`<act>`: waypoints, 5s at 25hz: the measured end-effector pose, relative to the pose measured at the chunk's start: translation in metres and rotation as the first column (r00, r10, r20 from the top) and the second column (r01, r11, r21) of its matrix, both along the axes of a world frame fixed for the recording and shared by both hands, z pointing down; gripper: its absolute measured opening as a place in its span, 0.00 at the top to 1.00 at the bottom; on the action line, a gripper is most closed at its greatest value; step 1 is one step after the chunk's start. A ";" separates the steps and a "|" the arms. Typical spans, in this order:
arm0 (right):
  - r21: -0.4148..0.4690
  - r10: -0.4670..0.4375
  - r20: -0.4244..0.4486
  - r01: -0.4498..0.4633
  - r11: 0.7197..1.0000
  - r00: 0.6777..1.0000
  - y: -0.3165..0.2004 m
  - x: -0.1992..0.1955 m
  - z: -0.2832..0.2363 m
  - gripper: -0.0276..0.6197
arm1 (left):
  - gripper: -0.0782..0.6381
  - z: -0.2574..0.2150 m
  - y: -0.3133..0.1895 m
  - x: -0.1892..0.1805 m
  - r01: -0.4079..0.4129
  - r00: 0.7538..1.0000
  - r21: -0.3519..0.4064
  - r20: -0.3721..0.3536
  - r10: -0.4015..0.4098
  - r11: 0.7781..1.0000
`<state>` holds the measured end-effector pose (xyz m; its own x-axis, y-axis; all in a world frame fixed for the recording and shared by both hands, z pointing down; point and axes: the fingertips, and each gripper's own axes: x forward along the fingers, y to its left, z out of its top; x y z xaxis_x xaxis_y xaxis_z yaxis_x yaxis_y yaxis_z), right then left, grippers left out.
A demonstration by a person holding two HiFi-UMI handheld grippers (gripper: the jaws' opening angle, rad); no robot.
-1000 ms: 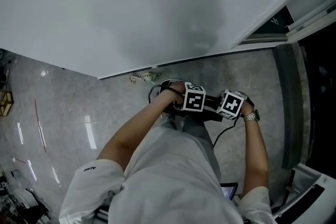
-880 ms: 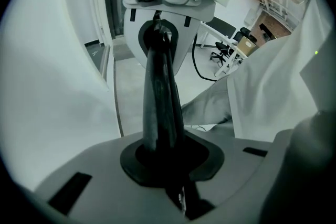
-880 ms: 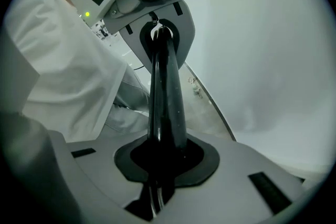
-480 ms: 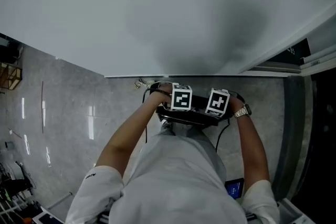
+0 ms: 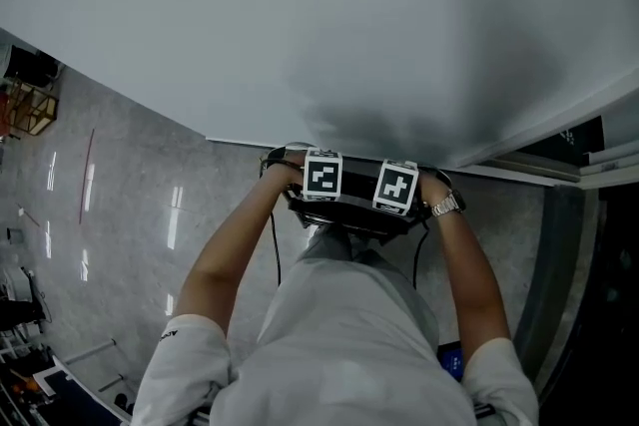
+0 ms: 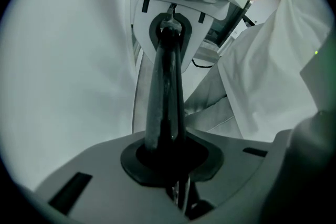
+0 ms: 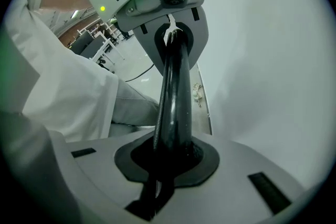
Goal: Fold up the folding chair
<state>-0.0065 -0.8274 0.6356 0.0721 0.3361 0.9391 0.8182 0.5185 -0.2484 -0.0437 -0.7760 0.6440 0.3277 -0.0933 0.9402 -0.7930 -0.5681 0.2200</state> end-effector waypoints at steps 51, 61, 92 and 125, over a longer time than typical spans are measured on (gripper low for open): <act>-0.005 0.279 0.341 -0.295 0.956 0.898 -0.142 -0.117 -0.066 0.79 | 0.63 -0.032 -0.102 -0.140 0.095 0.900 0.213 0.399 -0.175 0.972; 0.020 0.358 0.384 -0.395 0.918 0.851 -0.151 -0.135 -0.064 0.79 | 0.63 -0.060 -0.100 -0.155 0.139 0.881 0.273 0.405 -0.244 0.952; -0.251 0.609 0.581 -0.593 0.765 0.540 -0.121 -0.141 -0.085 0.95 | 0.87 -0.068 -0.017 -0.106 0.727 0.541 0.525 -0.041 -0.840 0.442; -0.716 0.405 0.424 0.026 0.697 0.810 0.501 -0.044 -0.202 0.95 | 0.87 -0.170 0.555 0.055 0.393 -0.426 0.685 -0.455 -0.782 -0.614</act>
<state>-0.0502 -0.3265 0.4337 -0.4830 0.8188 0.3103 0.8217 0.5463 -0.1626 0.0116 -0.2205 0.4744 -0.9422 -0.0929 0.3220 -0.0646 0.9931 0.0975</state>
